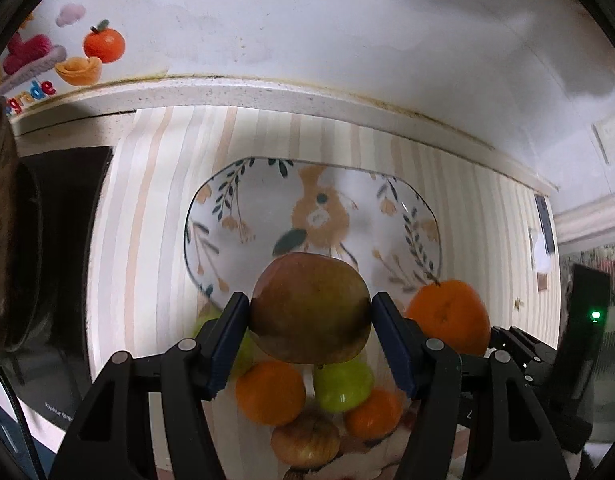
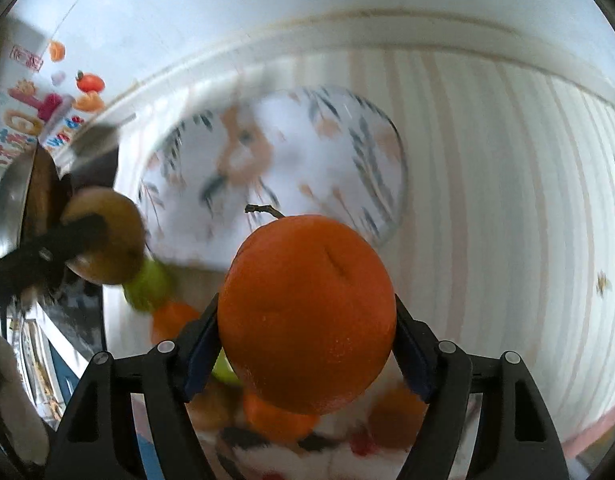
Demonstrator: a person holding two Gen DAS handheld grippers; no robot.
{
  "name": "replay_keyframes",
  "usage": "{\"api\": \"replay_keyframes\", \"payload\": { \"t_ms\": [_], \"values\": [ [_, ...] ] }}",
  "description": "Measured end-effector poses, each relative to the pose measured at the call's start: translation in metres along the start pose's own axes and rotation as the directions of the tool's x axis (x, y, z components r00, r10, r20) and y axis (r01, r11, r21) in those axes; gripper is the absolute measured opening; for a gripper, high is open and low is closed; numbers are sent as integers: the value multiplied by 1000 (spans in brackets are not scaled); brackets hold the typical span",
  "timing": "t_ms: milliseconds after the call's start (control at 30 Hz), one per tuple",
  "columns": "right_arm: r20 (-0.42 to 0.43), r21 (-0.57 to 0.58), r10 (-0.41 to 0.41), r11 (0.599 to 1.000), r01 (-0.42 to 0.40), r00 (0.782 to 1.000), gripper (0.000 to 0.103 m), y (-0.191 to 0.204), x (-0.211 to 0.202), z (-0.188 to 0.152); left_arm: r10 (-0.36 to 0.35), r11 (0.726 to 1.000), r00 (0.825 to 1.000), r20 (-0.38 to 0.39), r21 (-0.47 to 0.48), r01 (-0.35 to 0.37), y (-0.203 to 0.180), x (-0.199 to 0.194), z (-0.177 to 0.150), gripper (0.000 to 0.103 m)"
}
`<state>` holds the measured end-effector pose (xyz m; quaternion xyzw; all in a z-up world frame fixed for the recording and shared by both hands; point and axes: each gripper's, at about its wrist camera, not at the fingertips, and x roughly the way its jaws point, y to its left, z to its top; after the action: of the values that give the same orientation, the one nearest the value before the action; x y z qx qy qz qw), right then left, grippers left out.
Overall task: Organize fruits
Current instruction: 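Carry the apple and orange to the floral plate and release both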
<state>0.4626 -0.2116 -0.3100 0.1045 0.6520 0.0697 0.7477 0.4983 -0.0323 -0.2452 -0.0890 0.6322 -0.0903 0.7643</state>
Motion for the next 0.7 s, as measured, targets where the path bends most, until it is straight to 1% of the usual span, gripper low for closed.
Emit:
{"api": "replay_keyframes", "payload": {
  "t_ms": [100,200,333,500,700],
  "values": [
    [-1,-21,-15,1000,15,1000,78,10,16,36,-9,999,999,-45,-48,6,8,25,26,61],
    [-36,-8,0,1000,0,999,78,16,38,68,2,998,996,-92,-67,-8,14,50,48,61],
    [-52,-5,-17,1000,17,998,78,20,57,92,26,997,992,-127,-67,-35,17,73,67,61],
    [-78,27,-20,999,22,997,79,17,77,112,42,996,985,-169,-66,-53,18,91,80,62],
    [-108,43,-11,999,16,994,80,15,79,121,50,996,988,-143,-71,-60,14,84,92,62]
  ]
}}
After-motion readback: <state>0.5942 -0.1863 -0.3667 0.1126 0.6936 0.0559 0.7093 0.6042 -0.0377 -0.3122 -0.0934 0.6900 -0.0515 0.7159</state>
